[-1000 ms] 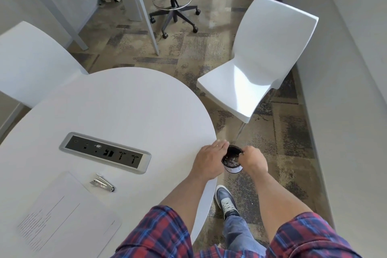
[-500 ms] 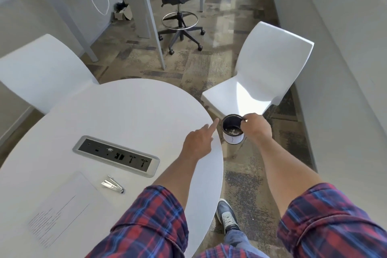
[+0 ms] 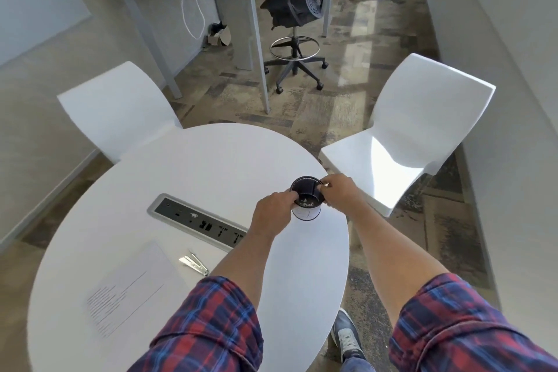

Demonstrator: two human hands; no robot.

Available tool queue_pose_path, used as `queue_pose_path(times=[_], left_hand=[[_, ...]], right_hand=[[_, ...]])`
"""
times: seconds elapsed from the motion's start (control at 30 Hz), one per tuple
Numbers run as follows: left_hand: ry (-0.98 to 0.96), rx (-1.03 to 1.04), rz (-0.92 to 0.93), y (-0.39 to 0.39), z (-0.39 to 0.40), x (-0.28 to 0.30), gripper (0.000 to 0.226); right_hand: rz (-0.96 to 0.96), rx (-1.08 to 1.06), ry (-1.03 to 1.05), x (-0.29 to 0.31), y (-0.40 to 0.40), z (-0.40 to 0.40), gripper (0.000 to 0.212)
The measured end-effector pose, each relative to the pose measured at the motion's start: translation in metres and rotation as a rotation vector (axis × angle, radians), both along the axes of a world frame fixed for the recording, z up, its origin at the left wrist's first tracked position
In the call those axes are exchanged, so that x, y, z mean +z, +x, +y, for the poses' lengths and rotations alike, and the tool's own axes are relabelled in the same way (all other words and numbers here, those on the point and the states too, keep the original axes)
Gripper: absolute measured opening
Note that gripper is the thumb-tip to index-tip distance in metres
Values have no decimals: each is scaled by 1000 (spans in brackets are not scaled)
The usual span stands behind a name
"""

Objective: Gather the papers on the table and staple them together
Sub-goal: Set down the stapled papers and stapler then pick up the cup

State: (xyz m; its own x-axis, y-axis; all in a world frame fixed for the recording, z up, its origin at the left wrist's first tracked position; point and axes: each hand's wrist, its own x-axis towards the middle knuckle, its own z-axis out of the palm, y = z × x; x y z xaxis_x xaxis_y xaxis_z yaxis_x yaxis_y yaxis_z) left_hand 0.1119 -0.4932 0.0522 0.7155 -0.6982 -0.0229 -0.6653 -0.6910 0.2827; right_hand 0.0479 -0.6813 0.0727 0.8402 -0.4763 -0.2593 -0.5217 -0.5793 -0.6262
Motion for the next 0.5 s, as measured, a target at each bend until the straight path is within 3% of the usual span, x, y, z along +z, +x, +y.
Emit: queue_pose_path(times=[0.5], left_hand=[[-67,309,222,27,49,-27,35]], right_hand=[[19,1,168,-41,52,60,19]])
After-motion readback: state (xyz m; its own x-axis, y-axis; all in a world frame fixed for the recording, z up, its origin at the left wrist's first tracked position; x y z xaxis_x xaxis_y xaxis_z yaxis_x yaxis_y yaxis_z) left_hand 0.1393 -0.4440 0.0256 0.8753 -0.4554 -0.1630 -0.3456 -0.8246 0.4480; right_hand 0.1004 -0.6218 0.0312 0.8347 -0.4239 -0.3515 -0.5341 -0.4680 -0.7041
